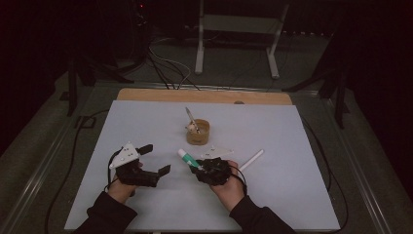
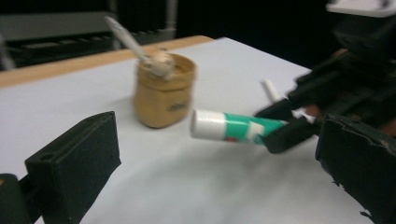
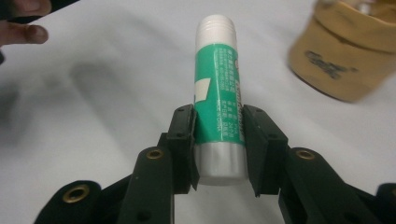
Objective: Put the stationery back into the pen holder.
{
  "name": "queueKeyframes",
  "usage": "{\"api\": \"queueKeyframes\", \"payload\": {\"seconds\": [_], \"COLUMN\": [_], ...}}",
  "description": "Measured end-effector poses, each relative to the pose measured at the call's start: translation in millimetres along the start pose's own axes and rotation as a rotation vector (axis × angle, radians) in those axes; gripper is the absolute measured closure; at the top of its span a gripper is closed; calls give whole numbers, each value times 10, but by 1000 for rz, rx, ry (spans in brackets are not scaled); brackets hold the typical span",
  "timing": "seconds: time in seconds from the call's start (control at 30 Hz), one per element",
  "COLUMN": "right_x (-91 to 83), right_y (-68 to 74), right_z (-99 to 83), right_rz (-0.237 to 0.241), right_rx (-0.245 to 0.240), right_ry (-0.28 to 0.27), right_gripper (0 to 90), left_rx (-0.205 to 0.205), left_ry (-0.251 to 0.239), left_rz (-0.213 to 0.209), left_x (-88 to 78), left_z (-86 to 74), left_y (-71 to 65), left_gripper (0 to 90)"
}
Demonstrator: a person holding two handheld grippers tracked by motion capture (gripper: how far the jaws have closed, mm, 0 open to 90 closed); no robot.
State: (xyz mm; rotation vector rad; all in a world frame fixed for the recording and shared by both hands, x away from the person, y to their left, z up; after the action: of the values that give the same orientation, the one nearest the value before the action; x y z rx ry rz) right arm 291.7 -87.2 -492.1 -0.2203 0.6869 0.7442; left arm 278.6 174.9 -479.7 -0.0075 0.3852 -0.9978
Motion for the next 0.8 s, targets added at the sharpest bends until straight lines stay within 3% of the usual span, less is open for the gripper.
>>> {"api": "queueKeyframes", "payload": {"seconds": [0.27,0.3,0.5,0.8], "right_x": [-132,-157,-338,-612], "right_y": [-116,-136,-240,-353], "right_z": [-127,-142,-204,-277], "right_rz": [-30,-31,-47,-82], "right_rx": [7,12,42,63], "right_ry": [6,3,-22,-69], "right_gripper": [665,665,665,665], "left_rx": [10,15,48,46], "left_ry": [30,39,53,67], "left_rz": [-68,-100,-167,-234], "left_x": [95,123,216,384], "left_z": [-10,-10,3,53], "left_y": [-61,-93,-189,-273], "left_gripper": [5,5,5,5]}}
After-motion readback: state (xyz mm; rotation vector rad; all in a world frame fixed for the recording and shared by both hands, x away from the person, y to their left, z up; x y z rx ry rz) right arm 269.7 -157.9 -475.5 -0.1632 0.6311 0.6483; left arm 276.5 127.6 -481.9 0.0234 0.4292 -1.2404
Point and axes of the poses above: each handheld gripper's, and its own axes: x roughly forward along the jaws, z roughly out of its top, y roughly to its left, the point moved 1 cm from there along x, roughly forward along the jaws, and after that the axes turned 5 degrees about -z, right-handed, at the moved point
